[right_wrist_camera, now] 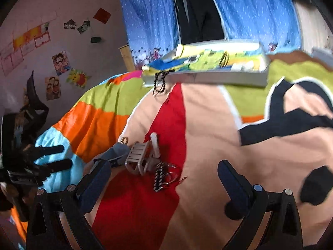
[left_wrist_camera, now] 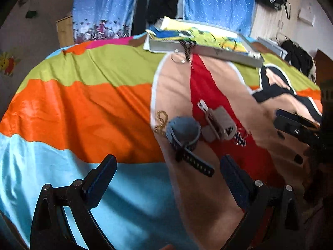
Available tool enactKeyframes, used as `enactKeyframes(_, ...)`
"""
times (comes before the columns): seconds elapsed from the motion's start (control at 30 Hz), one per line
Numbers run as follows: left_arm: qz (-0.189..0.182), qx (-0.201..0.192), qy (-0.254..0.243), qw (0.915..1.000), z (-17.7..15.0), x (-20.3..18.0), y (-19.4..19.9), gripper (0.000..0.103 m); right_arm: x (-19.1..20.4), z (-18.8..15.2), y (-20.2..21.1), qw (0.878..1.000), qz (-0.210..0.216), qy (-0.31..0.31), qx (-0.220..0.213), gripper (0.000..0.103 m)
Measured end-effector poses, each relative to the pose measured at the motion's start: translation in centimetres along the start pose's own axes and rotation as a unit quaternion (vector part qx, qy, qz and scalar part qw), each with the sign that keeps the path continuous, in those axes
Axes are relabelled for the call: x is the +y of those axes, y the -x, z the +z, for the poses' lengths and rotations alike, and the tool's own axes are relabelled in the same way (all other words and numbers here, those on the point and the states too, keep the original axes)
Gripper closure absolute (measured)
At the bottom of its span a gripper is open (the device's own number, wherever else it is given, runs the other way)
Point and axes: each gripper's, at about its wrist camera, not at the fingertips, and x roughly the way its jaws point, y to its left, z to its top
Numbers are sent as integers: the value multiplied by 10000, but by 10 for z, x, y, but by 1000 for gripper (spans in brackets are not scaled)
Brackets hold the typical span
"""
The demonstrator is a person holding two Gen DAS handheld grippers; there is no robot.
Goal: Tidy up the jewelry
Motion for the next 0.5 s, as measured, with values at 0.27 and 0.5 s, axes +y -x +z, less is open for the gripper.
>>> enactKeyframes(0.27,-343,314,-267,9986,7,-7,-28,48,11,-8,-37,9972,455,257,542,39)
enactKeyframes(0.5,-350,652,-440,9963,16,-5,-55,71,19,-6,-68,9944,616,360,784,62)
